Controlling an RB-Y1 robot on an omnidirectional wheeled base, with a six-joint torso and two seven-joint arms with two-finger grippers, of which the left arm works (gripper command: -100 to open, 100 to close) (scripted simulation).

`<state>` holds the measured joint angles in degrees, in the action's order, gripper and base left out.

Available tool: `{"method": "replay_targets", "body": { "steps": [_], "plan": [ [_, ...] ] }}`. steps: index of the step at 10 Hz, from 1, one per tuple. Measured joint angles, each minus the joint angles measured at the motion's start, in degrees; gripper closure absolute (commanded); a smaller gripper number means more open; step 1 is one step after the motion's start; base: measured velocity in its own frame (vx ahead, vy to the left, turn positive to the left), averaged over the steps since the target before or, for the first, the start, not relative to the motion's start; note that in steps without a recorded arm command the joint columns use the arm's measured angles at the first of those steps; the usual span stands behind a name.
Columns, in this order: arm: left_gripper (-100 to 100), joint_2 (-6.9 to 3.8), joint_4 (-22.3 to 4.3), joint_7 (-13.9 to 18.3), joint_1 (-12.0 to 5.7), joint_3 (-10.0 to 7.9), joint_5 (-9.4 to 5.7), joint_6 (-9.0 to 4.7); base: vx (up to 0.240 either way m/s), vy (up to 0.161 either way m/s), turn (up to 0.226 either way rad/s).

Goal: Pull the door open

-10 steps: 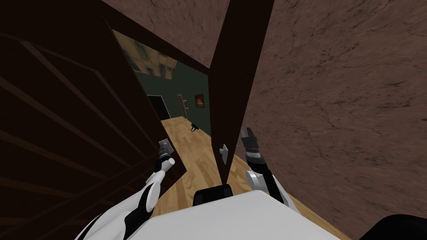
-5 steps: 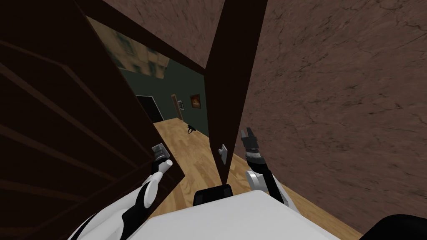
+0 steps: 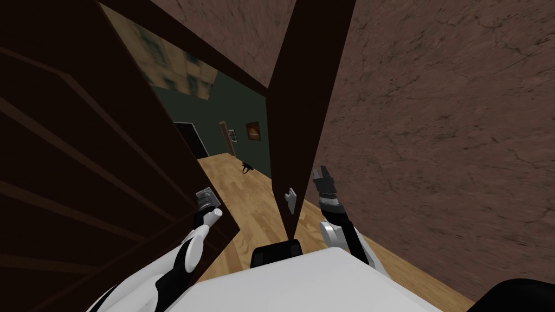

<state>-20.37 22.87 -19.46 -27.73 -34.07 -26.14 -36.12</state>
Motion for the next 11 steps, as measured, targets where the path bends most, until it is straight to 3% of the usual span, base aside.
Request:
{"method": "replay_targets", "body": {
  "steps": [4,8,9,10,11],
  "plan": [
    [100,0.03,0.01,-0.02,0.08,-0.05,-0.04,0.14,0.0,0.0,0.0],
    [100,0.08,-0.43,1.38,-0.67,1.64,1.03,0.01,-0.173,-0.02,-0.023],
    [100,1.56,3.07,0.76,0.61,1.63,1.08,1.76,-0.147,-0.028,-0.02],
    [100,1.51,2.25,0.98,0.21,2.13,1.36,2.13,-0.069,-0.03,-0.008],
    [100,1.3,0.8,1.58,-0.15,2.54,1.58,1.61,-0.154,-0.023,-0.002]
  ]
}}
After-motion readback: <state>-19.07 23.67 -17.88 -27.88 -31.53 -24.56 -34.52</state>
